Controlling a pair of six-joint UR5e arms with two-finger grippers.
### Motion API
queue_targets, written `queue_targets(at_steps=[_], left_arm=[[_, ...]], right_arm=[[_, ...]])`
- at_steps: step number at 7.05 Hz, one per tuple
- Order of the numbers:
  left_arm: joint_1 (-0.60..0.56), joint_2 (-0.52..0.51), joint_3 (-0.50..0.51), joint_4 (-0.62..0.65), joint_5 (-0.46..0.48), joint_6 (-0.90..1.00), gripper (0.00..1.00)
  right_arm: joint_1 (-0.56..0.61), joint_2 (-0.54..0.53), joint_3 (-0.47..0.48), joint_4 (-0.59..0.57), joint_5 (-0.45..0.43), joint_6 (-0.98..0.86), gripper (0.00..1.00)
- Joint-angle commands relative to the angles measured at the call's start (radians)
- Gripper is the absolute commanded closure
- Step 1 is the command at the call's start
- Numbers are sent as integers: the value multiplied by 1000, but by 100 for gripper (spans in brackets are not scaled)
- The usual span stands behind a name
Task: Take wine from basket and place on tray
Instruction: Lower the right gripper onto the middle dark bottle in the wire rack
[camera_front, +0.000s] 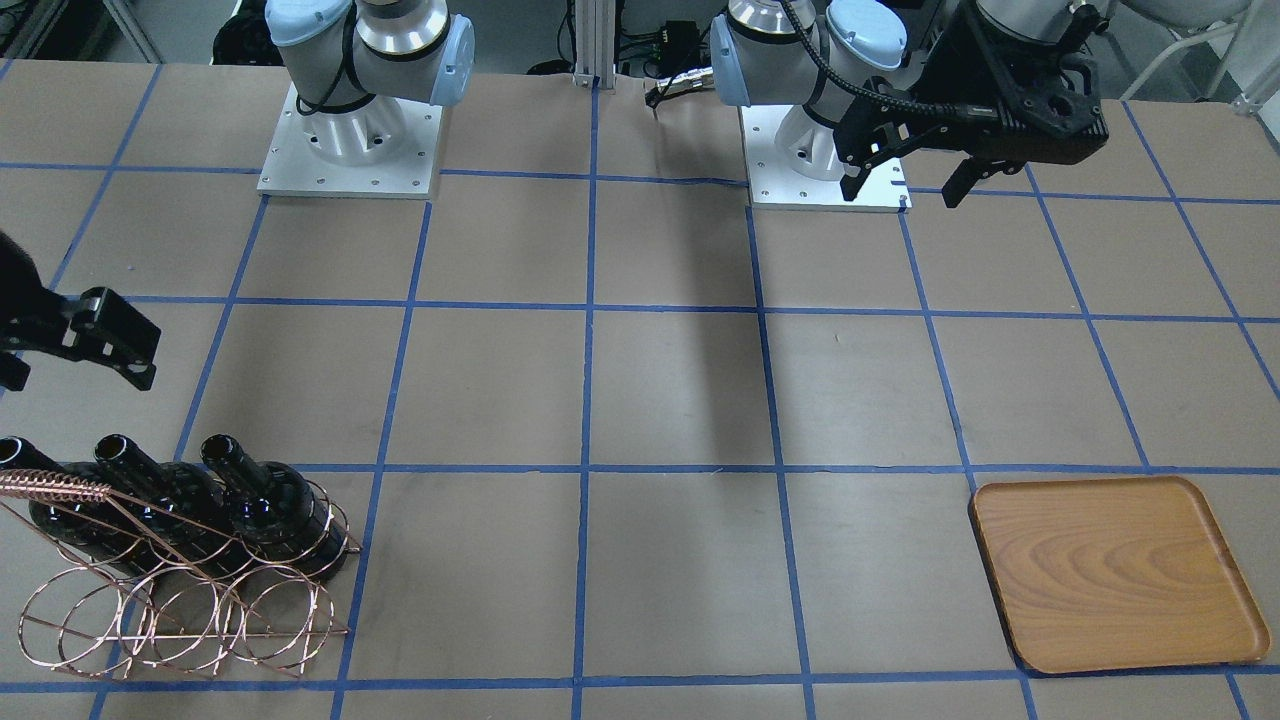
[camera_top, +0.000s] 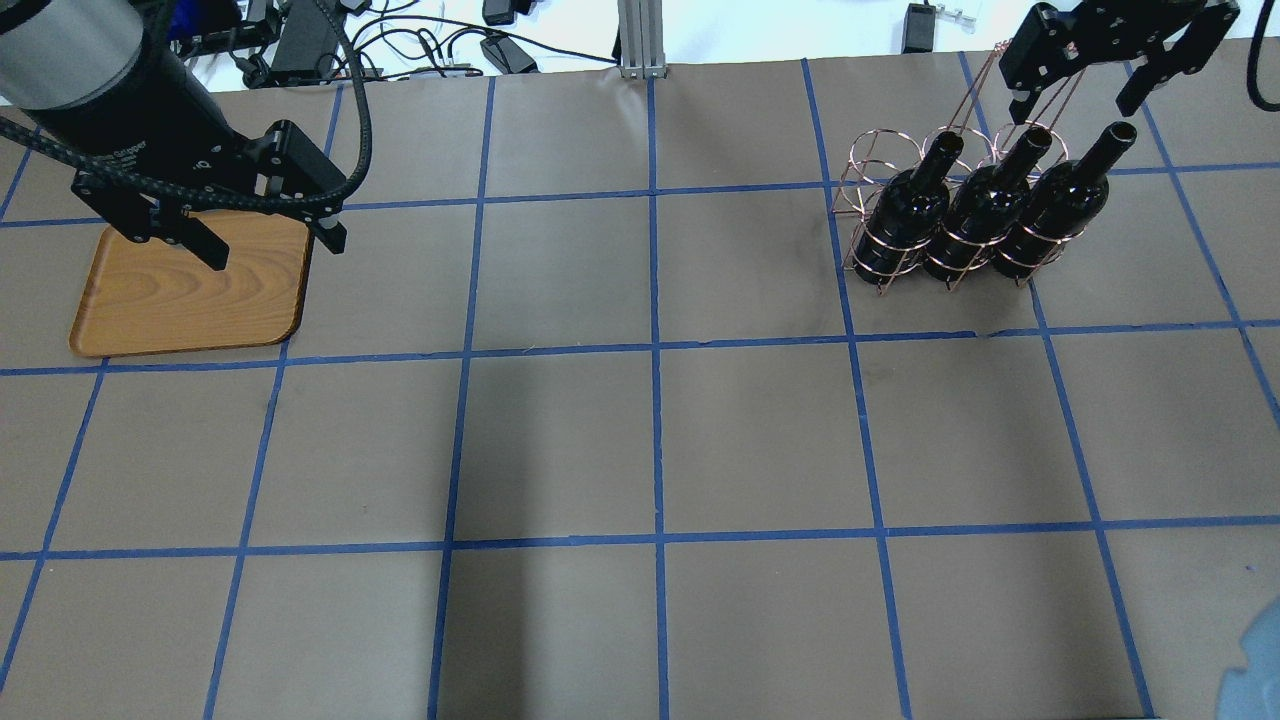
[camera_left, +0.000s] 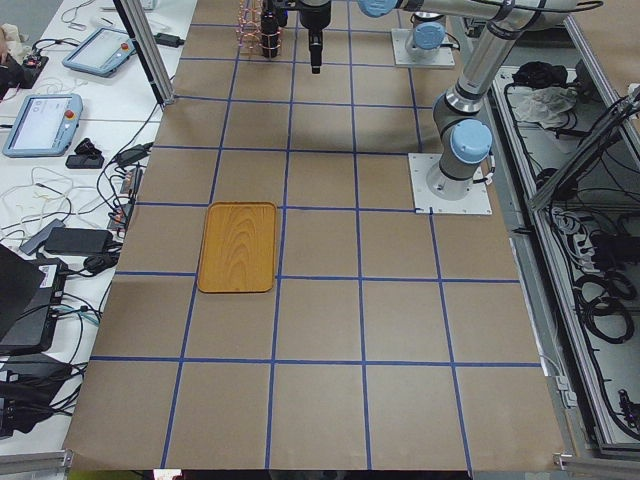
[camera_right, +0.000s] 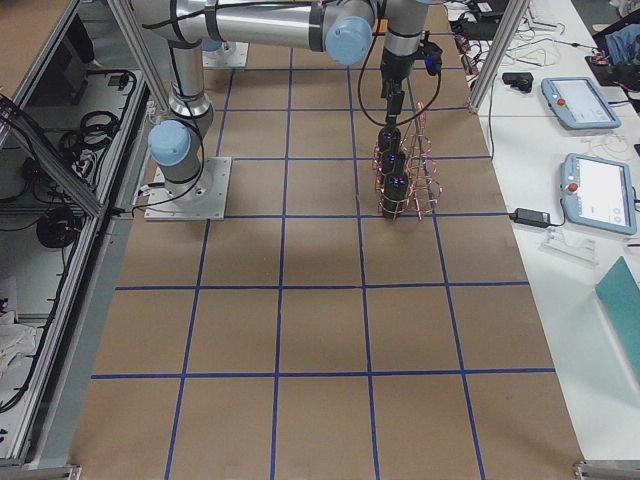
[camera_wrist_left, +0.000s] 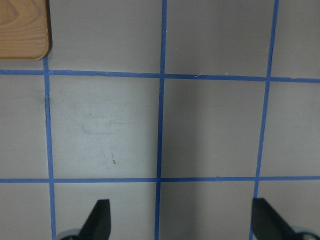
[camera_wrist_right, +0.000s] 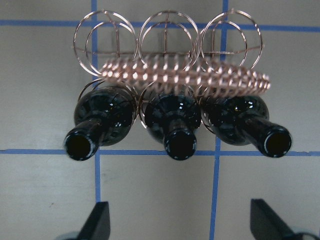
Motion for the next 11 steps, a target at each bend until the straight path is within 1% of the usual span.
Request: queue_targets(at_steps=[1,2,3,4,5,6,7,8,9,11], left_arm=[[0,-1,0,0,1,0,0],[0,1,0,-2,1,0,0],[0,-1,0,-2,1,0,0],[0,-1,0,0,-1,0,0],[0,-1,0,0,-1,0,0],[0,-1,0,0,-1,0,0],[0,2,0,-2,-1,0,0],[0,-2,0,0,-1,0,0],[0,-1,0,0,-1,0,0],[0,7,0,-2,-1,0,0]], right_arm=[[-11,65,20,-63,6,-16,0],[-11,80,42,-73,6,-35,0],[-11,85,44,-76,7,-39,6],[-11,94,44,-88,7,-36,21],[-9,97,44,-77,4,-29,53],[-4,97,44,-71,-3,-28,68],[-3,97,45,-67,-5,-28,77],[2,91,37,-68,-6,-26,79],[2,77,15,-65,-7,-22,79],[3,-22,-106,74,-8,-22,78]])
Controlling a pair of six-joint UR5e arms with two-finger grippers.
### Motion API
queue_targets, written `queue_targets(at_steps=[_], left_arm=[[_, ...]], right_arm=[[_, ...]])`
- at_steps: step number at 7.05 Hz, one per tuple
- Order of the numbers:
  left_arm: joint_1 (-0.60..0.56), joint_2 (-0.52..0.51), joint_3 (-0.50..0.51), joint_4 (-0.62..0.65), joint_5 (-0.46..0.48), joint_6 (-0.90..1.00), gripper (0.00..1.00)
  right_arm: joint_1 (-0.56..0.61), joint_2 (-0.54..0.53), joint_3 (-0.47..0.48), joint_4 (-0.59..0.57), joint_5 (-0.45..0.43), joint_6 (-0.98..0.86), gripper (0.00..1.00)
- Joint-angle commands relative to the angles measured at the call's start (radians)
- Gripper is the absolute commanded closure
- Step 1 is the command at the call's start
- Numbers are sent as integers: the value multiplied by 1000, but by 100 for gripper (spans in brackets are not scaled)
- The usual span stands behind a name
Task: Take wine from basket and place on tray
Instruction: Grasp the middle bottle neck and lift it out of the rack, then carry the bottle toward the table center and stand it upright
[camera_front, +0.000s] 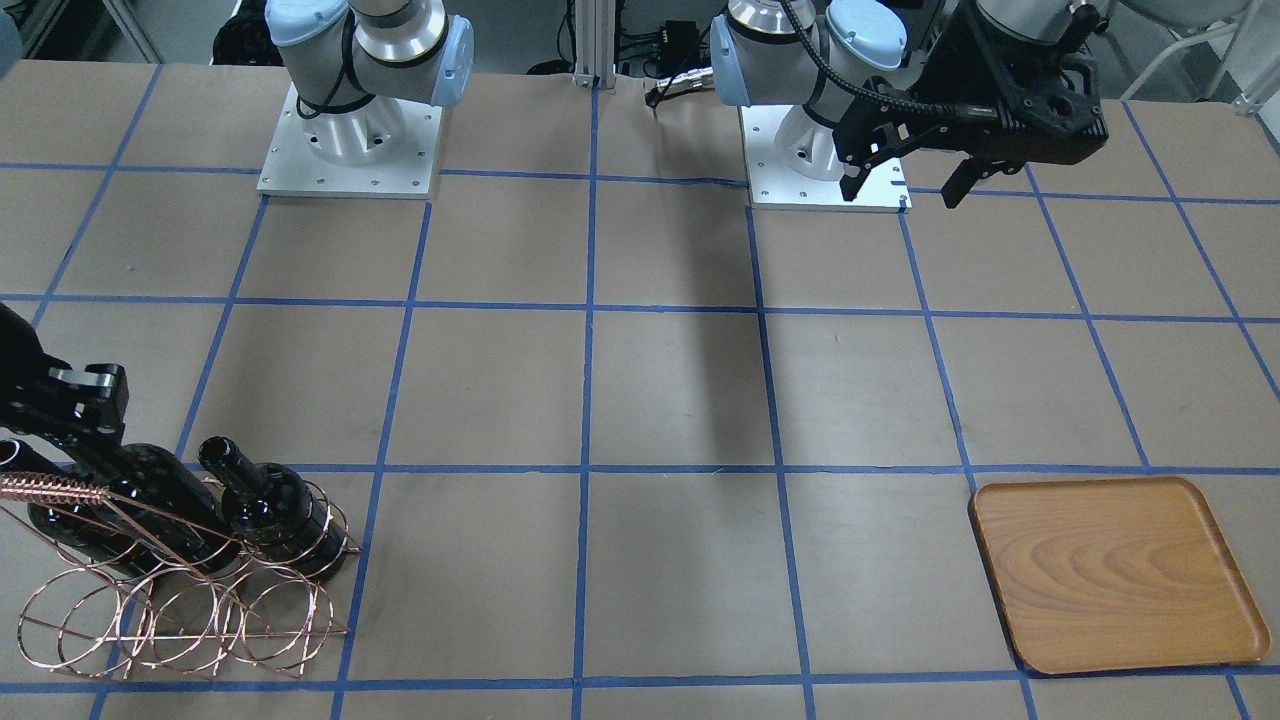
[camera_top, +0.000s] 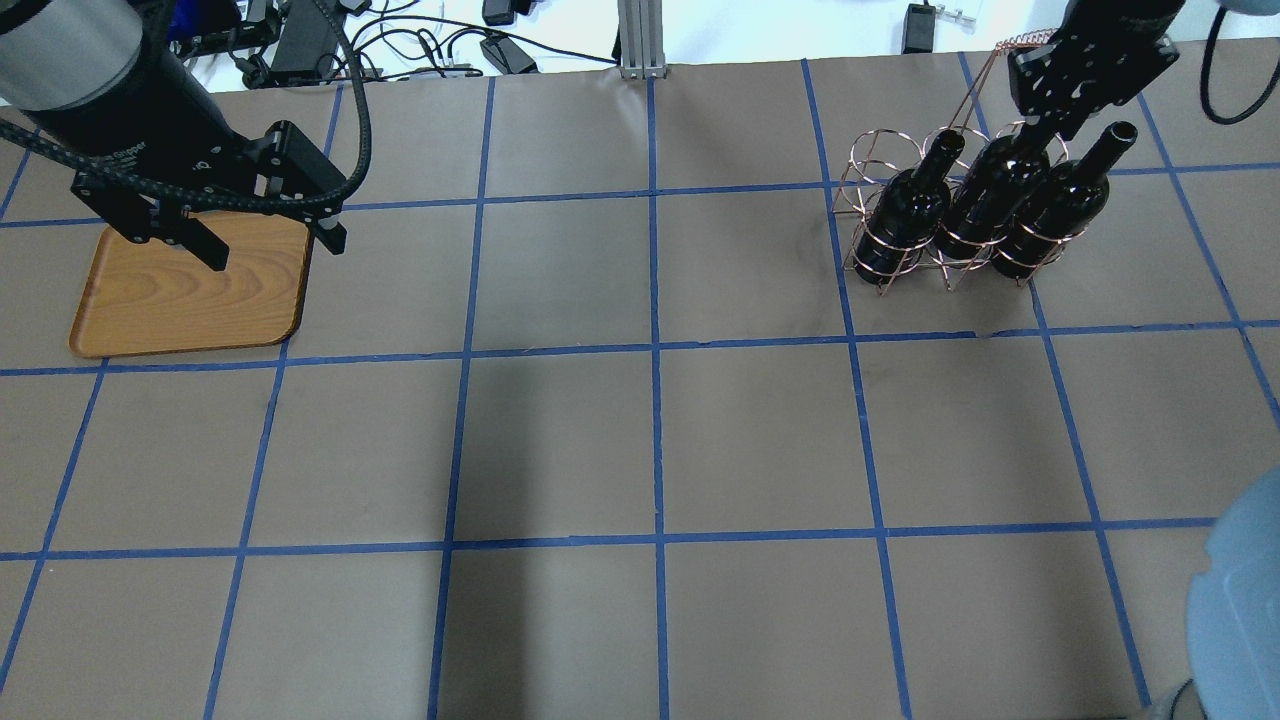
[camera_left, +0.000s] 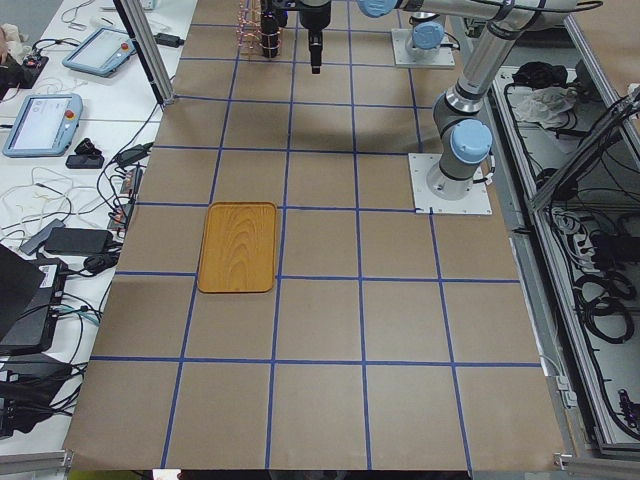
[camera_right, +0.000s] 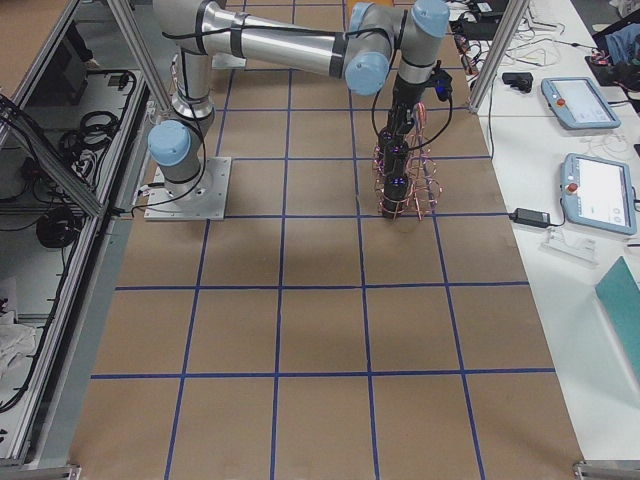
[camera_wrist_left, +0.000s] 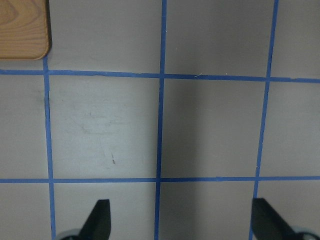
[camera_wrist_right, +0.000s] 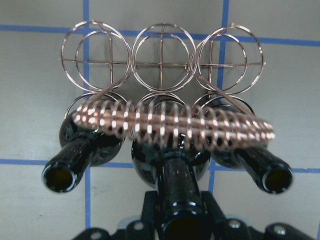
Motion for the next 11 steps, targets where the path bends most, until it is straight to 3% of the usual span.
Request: queue_targets(at_steps=[1,3,4,5,7,9,11], left_arm=[[0,0,0,0,0,0,0],[0,3,0,0,2,0,0],[0,3,-2,0,2,2,0],[0,3,0,0,2,0,0],[0,4,0,0,2,2,0],[0,4,0,0,3,2,0],[0,6,0,0,2,2,0]], right_arm=[[1,-98,-117,136,-2,1,76],[33,-169,-129,282,-39,1,78],[77,-178,-99,342,-34,46,79],[166,-192,5,337,-33,224,81],[380,-223,165,149,-30,488,81],[599,-159,165,53,-24,714,82],[680,-62,78,-2,30,842,82]])
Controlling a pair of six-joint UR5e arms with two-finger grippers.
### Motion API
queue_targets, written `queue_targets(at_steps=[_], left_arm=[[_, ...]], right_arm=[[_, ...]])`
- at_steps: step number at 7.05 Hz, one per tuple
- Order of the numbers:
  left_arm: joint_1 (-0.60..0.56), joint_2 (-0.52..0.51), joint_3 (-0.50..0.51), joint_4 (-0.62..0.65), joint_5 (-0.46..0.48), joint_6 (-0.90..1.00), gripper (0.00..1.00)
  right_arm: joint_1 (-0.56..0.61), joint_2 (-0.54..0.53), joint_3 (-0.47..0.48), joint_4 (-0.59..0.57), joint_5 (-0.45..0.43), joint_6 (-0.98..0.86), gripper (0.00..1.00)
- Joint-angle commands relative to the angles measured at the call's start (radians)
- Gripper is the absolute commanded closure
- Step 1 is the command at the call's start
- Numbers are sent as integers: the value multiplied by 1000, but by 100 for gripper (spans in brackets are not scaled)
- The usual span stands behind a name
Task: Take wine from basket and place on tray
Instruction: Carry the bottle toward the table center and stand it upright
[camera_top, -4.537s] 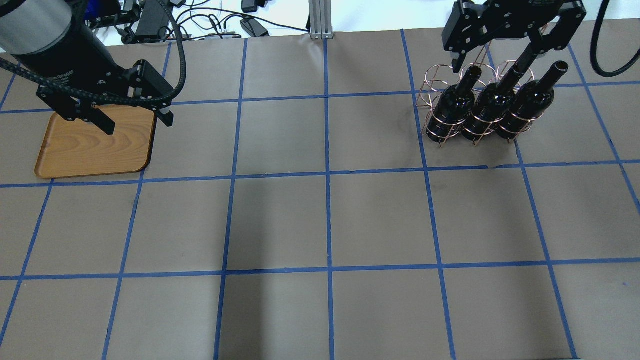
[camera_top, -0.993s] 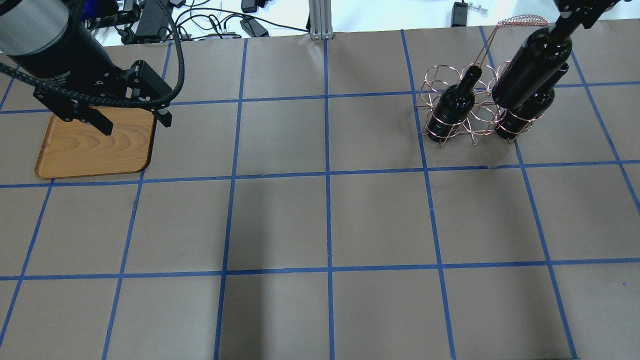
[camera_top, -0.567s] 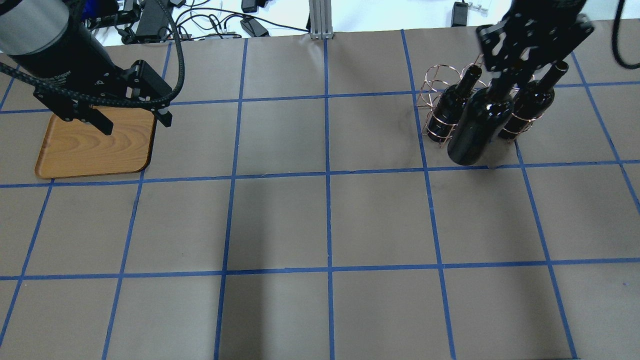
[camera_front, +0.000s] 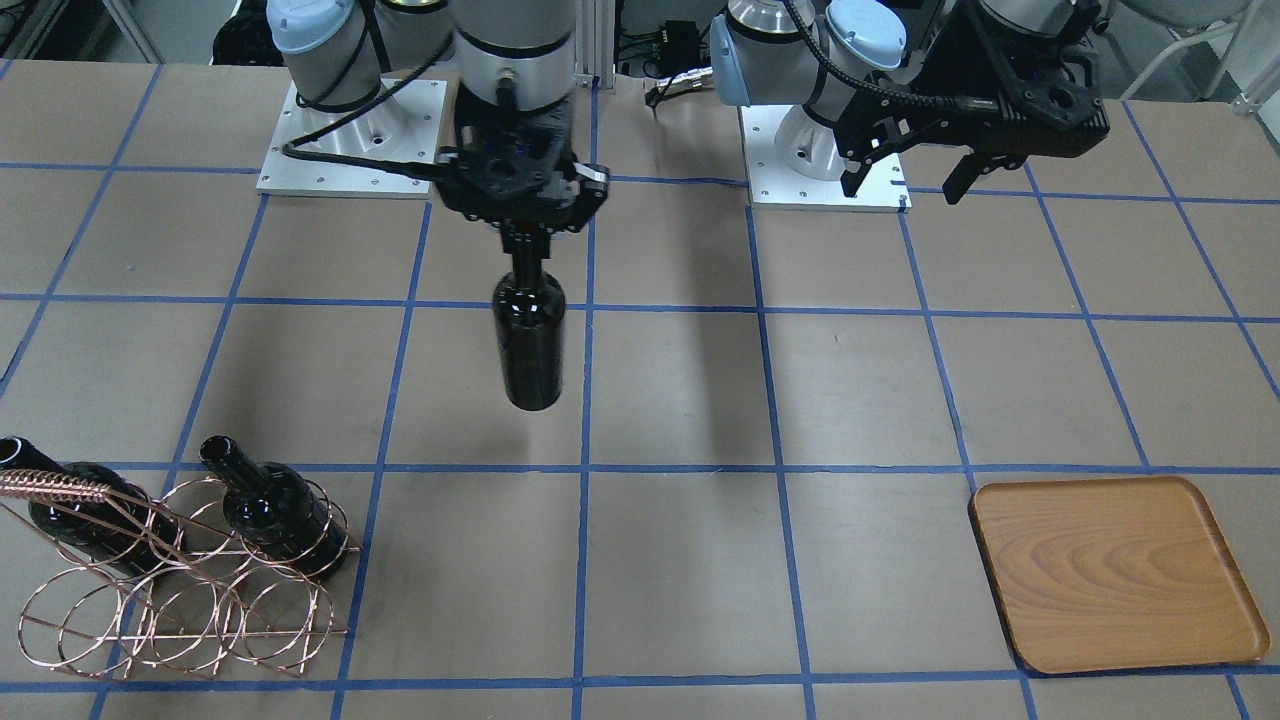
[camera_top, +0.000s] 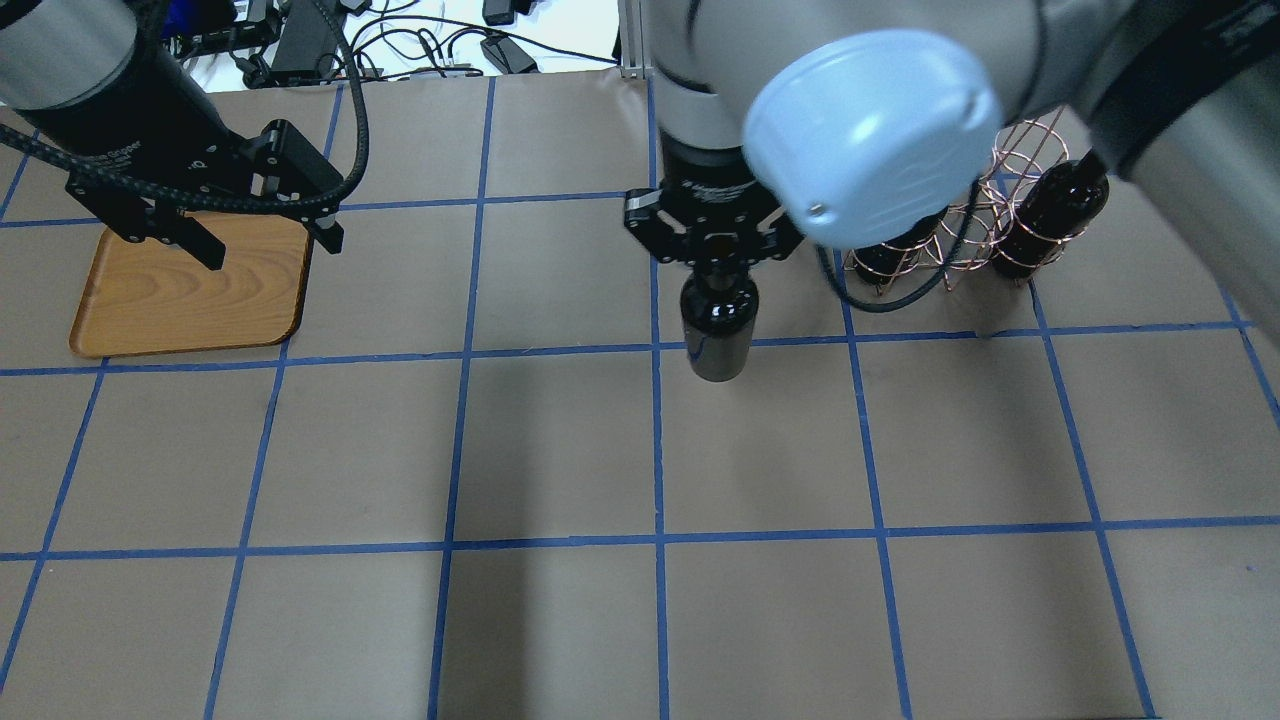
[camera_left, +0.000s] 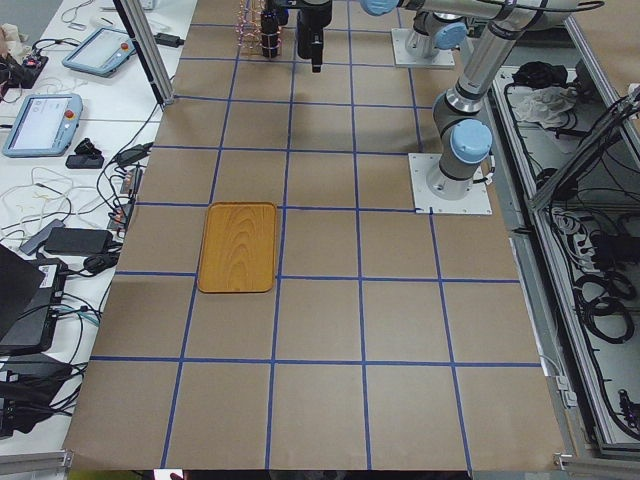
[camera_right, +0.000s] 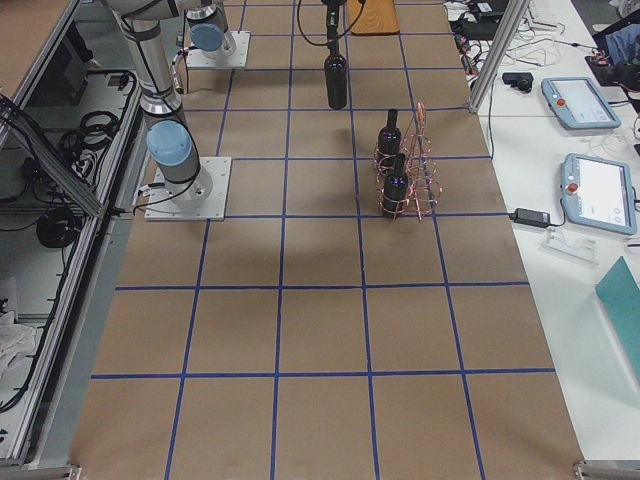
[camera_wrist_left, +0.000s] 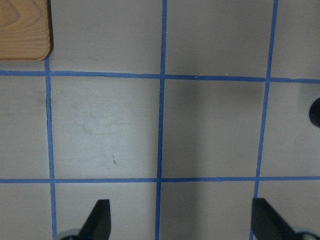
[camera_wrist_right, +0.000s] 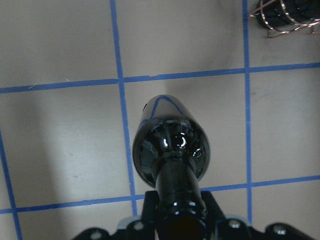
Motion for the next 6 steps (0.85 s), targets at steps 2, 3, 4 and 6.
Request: queue_targets(at_steps=[2,3,4,6], left_arm=[[0,0,0,0,1,0,0],[0,0,0,0,3,0,0],[0,0,0,0,1,0,0],[0,0,0,2,1,0,0]], right_arm=[[120,146,-131,-33,52,192,82],[153,170,-130,-78,54,236,82],[175,183,-130,-100,54,261,82],[181,198,-130,-139,78,284,80]])
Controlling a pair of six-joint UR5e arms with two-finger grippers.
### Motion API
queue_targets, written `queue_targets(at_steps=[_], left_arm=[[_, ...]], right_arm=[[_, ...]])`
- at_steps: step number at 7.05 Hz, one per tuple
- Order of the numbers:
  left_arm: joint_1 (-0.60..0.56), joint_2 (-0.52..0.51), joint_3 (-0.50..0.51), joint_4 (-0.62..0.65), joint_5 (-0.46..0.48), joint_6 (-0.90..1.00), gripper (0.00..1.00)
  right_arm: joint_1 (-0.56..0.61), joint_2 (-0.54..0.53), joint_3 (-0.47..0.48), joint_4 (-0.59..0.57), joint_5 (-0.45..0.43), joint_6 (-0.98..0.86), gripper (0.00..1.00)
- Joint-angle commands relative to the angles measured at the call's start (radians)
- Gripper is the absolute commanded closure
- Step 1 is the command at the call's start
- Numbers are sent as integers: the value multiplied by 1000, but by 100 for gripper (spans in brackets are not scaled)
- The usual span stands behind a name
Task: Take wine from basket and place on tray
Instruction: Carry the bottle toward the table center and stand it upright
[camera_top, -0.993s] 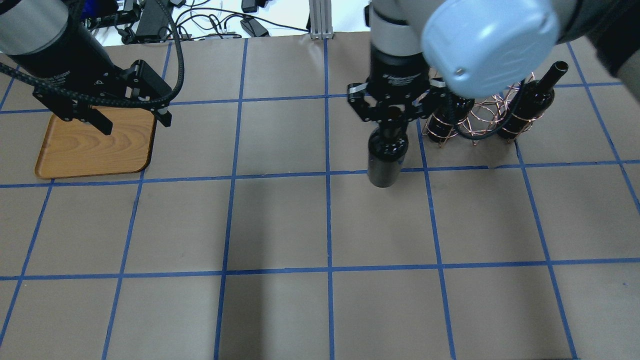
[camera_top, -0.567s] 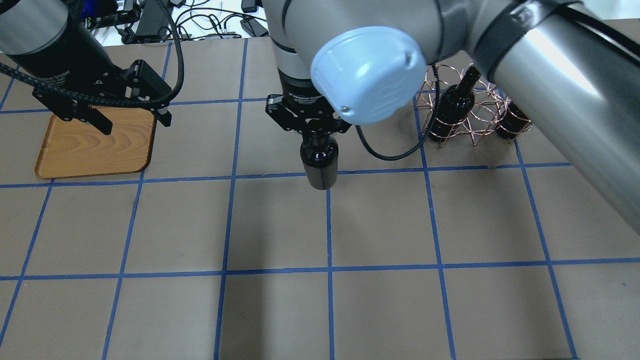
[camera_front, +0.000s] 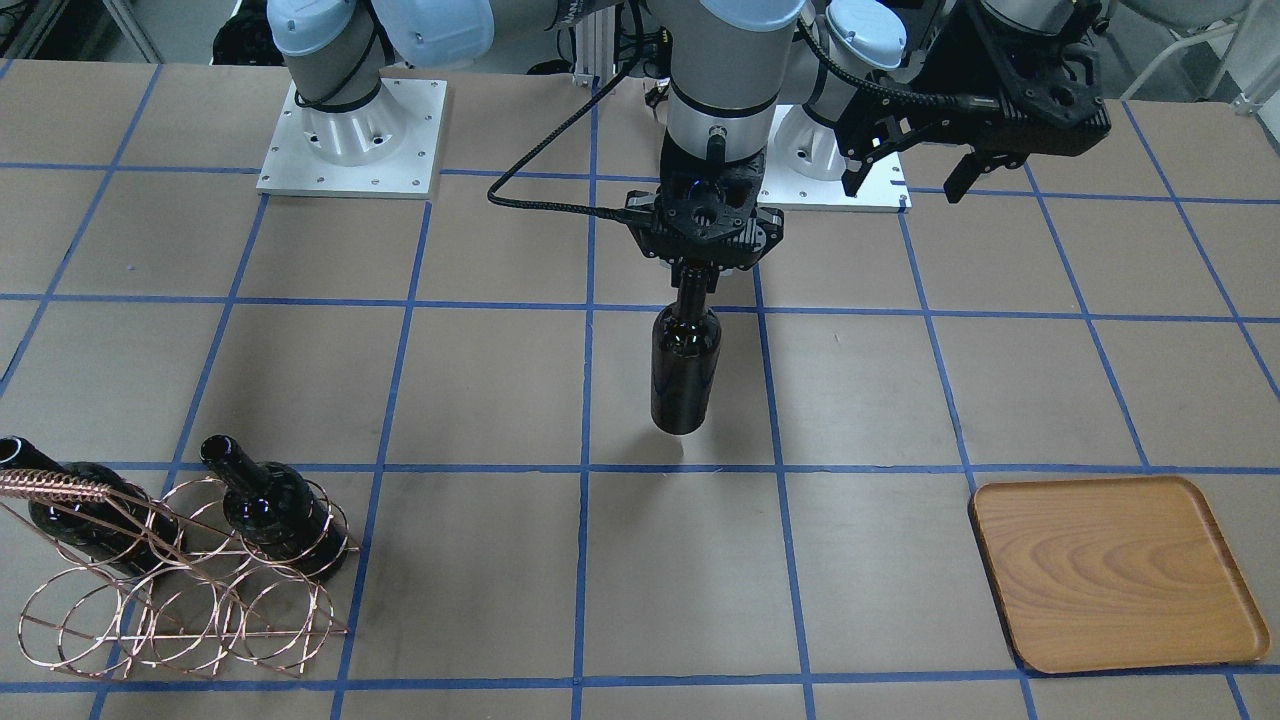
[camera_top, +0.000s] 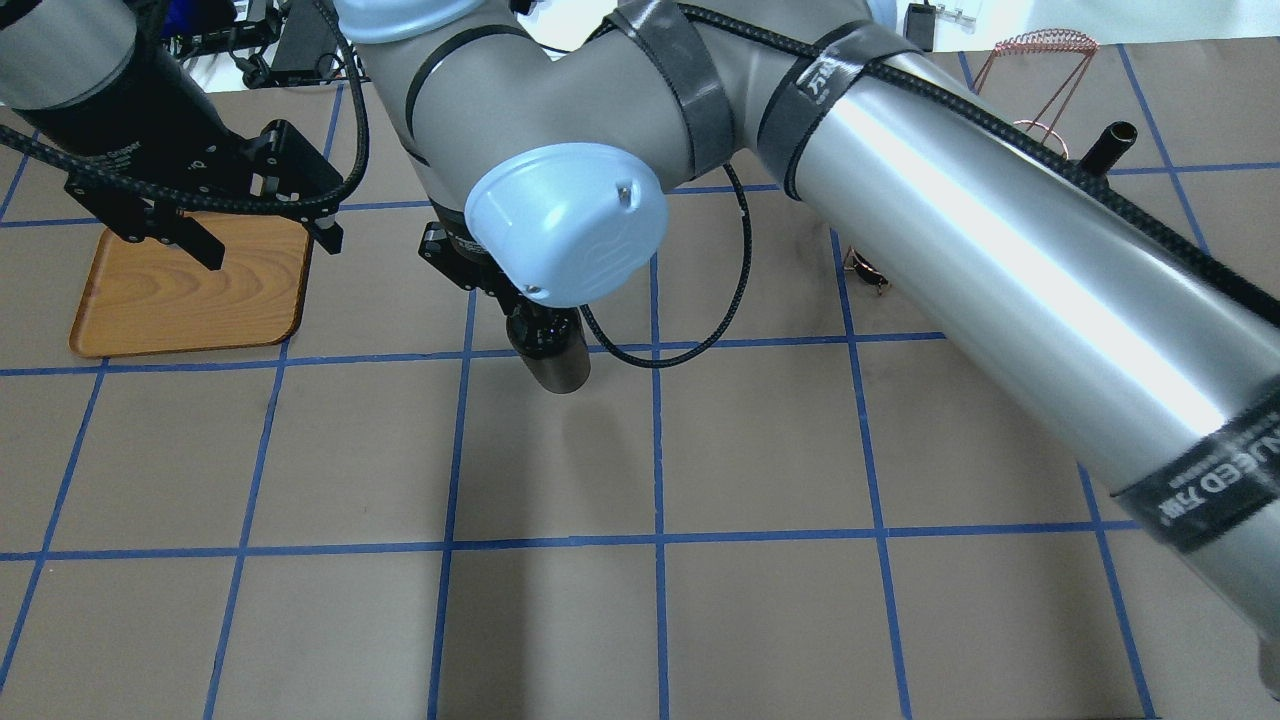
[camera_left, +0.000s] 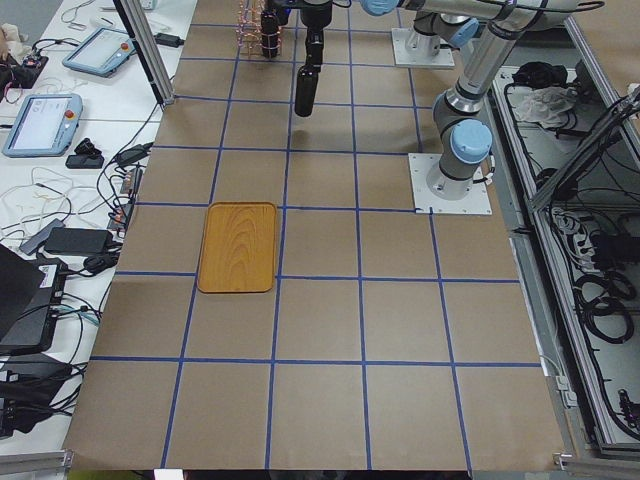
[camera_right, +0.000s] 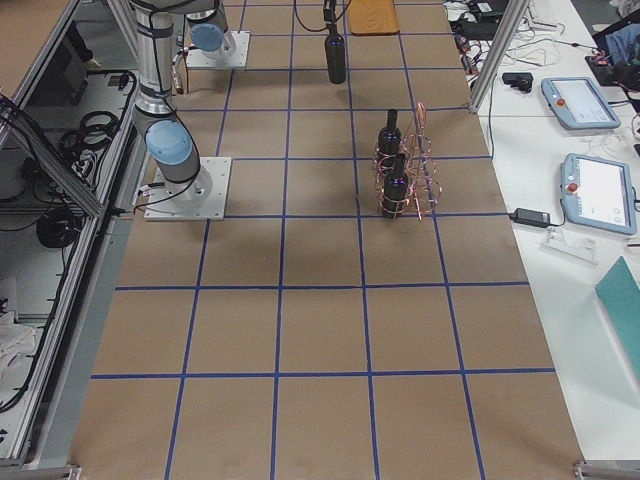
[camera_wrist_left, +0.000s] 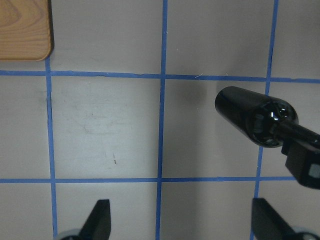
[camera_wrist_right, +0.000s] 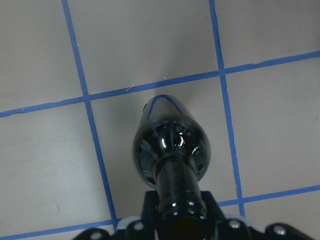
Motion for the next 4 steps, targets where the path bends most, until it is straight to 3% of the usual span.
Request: queue_targets(at_steps=[1,3,4], left_arm=[[0,0,0,1,-1,0,0],[0,1,0,0,-1,0,0],[0,3,0,0,-1,-2,0]], right_arm=[[12,11,-1,-26,15,16,75],[17,13,7,-47,15,16,34],[17,14,7,-47,14,14,25]])
